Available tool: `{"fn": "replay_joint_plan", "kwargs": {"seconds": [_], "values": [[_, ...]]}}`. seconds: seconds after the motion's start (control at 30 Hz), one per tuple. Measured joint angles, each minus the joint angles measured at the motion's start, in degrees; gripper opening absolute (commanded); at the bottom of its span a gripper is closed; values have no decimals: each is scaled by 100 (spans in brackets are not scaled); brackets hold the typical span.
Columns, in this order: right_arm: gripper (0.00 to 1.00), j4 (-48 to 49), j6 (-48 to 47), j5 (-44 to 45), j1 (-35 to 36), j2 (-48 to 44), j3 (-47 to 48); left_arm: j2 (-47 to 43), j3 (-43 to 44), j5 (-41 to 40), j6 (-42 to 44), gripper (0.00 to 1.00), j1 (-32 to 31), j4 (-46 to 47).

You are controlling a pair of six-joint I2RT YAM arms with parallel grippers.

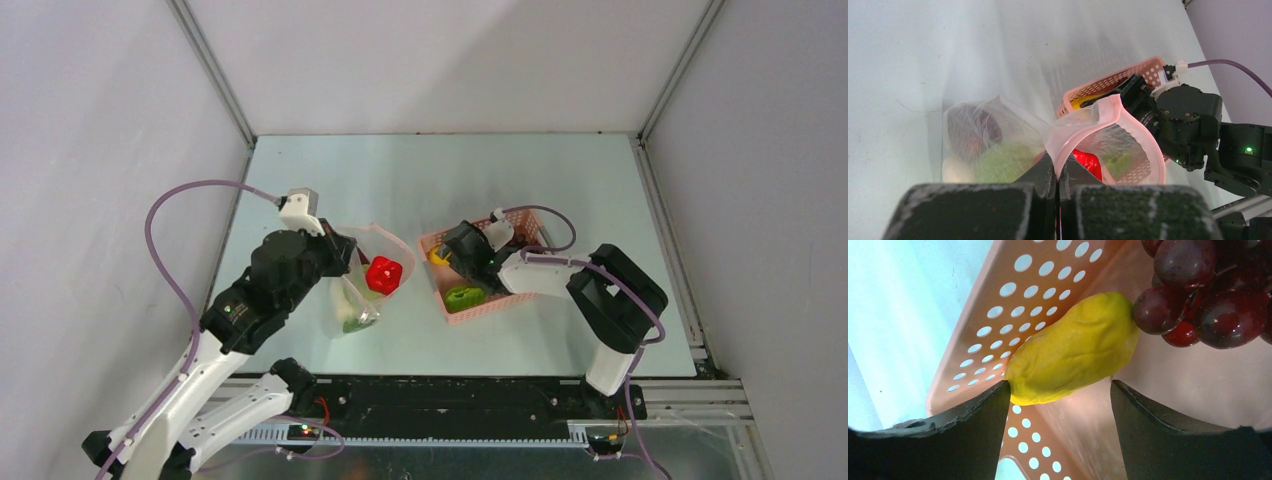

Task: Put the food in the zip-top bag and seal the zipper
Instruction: Pick up the fake fruit from the bin.

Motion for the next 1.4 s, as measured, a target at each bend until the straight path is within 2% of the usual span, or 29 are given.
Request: {"fn": "replay_joint_plan", "kwargs": {"seconds": [0.67, 0.87, 1.07, 1.2, 1.4], "values": [[76, 286, 426, 57, -170, 293, 105, 20, 0, 2, 0, 0, 2, 0], [59, 203, 448, 68, -190, 299, 116, 22, 0, 2, 0, 0, 0, 0], [34, 157, 435, 105, -177, 295, 116, 20, 0, 2, 0, 0, 2, 2], [27, 33, 258, 205, -122, 168, 101, 20, 0, 2, -2, 0, 7, 0], [24, -608, -323, 662, 136, -487, -35, 24, 0, 2, -2, 0, 7, 0]]}}
